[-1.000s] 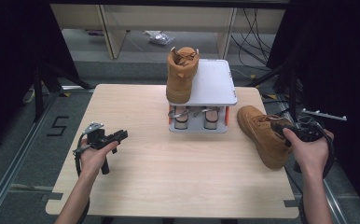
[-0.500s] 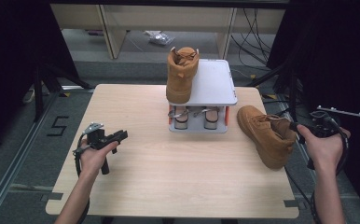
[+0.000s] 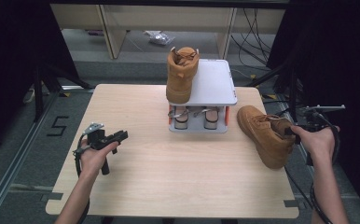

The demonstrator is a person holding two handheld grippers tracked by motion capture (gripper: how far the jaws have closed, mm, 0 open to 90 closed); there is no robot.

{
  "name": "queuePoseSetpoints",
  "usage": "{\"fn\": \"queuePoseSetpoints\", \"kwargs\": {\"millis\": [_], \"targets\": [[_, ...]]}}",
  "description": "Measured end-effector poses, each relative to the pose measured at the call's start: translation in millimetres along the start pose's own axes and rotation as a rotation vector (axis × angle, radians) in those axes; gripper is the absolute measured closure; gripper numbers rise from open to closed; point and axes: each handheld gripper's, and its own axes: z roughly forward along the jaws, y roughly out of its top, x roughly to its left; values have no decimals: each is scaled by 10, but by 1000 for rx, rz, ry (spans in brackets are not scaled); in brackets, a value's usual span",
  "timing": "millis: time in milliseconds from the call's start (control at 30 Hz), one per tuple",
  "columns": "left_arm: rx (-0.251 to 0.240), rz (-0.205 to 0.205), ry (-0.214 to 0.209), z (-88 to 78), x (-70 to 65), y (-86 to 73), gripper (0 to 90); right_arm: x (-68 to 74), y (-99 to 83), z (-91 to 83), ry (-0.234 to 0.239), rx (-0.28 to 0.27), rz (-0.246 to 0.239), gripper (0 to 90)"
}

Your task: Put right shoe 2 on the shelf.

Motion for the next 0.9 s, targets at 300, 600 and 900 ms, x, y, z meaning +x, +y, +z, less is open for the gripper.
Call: {"fn": "queuePoseSetpoints", "kwargs": {"millis": [300, 600, 900], "targets": [[8, 0, -4, 16, -7, -18, 729, 13, 79, 232, -20, 121, -23, 536], [17, -1, -10, 31, -4, -32, 729, -3, 179, 351, -48, 237, -66, 644], [23, -8, -11, 39, 7, -49, 728, -63, 206, 381, -55, 296, -68, 787]]}}
